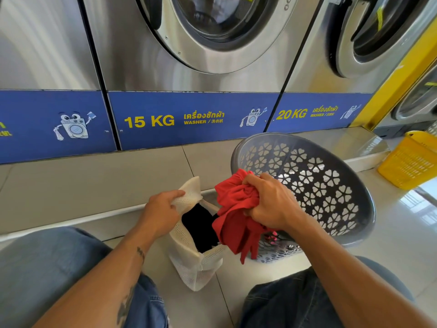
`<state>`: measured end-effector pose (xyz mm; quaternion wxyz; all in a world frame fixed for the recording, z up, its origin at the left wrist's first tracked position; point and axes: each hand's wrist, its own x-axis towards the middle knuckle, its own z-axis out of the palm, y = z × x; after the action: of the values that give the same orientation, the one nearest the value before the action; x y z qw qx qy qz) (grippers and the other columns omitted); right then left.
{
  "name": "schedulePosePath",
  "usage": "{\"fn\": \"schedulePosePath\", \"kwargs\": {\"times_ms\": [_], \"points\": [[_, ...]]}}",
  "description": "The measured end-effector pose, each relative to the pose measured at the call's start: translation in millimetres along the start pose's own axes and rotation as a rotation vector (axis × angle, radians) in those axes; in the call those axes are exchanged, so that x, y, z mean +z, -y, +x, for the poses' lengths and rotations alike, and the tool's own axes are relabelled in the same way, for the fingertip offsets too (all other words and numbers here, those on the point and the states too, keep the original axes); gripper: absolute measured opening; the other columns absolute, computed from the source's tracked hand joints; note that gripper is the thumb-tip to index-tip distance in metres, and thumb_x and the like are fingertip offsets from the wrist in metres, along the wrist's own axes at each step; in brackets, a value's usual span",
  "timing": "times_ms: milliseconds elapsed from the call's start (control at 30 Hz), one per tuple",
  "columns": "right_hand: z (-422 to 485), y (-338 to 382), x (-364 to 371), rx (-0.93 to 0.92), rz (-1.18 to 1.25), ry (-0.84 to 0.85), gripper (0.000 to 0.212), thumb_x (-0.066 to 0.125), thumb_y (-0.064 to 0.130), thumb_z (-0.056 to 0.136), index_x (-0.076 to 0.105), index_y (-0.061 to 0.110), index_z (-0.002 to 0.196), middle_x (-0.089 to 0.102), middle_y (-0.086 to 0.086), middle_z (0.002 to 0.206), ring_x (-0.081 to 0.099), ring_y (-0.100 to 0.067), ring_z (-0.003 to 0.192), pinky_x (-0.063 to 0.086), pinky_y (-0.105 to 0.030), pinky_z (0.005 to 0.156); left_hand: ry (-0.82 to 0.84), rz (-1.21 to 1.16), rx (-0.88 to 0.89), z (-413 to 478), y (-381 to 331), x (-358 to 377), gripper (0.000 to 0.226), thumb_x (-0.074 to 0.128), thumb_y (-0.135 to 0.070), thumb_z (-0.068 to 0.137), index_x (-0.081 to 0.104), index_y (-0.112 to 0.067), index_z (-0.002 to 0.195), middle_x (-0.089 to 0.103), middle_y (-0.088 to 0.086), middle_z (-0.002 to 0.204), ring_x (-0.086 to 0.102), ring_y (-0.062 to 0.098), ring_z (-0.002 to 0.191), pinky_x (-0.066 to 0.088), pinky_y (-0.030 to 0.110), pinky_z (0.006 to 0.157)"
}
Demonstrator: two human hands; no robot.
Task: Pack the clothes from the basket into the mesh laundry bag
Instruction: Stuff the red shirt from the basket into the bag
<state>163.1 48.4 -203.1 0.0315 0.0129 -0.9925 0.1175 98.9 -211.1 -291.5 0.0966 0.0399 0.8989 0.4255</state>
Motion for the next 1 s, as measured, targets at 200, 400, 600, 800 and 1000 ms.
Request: {"fn": "schedulePosePath", "kwargs": {"times_ms": [200, 400, 600, 800, 1000], "points": [[-10, 18, -21, -0.038, -0.173, -0.047, 0.041, 0.059, 0.025, 0.072, 0.058, 0.032, 0.113, 0.050, 0.004, 0.092, 0.059, -0.026, 0.084, 0.044, -0.033, 0.061, -0.009, -0.033, -0.017, 2, -2, 1, 0.051, 0.048, 0.000, 0.092, 0.059, -0.029, 0.132, 0.050, 0.006, 0.141, 0.052, 0.028, 0.119, 0.043, 0.029, 0.089], [-15, 73, -55, -0.061, -0.342, -0.169, 0.042, 0.057, 0.022, 0.072, 0.058, 0.028, 0.114, 0.048, -0.001, 0.096, 0.057, -0.030, 0.093, 0.034, -0.032, 0.061, -0.015, -0.096, -0.058, 1, -4, -4, 0.053, 0.047, 0.003, 0.089, 0.062, -0.029, 0.129, 0.053, 0.005, 0.138, 0.054, 0.027, 0.115, 0.048, 0.030, 0.089], [-2, 125, -40, -0.212, -0.382, -0.127, 0.038, 0.060, 0.027, 0.077, 0.054, 0.026, 0.114, 0.058, -0.006, 0.108, 0.062, -0.033, 0.098, 0.033, -0.035, 0.062, -0.070, -0.209, -0.136, 0, -2, -12, 0.056, 0.051, 0.005, 0.079, 0.070, -0.029, 0.118, 0.066, -0.005, 0.124, 0.062, 0.015, 0.107, 0.053, 0.028, 0.088], [17, 121, 45, -0.348, -0.569, 0.081, 0.041, 0.067, 0.022, 0.083, 0.051, 0.015, 0.120, 0.065, -0.011, 0.106, 0.066, -0.030, 0.089, 0.033, -0.036, 0.059, -0.142, -0.268, -0.203, -6, -2, -19, 0.044, 0.059, -0.007, 0.082, 0.068, -0.022, 0.122, 0.065, 0.002, 0.124, 0.060, 0.023, 0.113, 0.047, 0.030, 0.095], [30, 110, 94, -0.410, -0.602, 0.194, 0.024, 0.072, 0.023, 0.079, 0.061, 0.019, 0.101, 0.069, -0.007, 0.094, 0.066, -0.027, 0.081, 0.032, -0.034, 0.058, -0.130, -0.323, -0.202, -4, 0, -22, 0.056, 0.050, 0.002, 0.081, 0.065, -0.027, 0.126, 0.063, 0.002, 0.130, 0.059, 0.020, 0.109, 0.046, 0.025, 0.085]]}}
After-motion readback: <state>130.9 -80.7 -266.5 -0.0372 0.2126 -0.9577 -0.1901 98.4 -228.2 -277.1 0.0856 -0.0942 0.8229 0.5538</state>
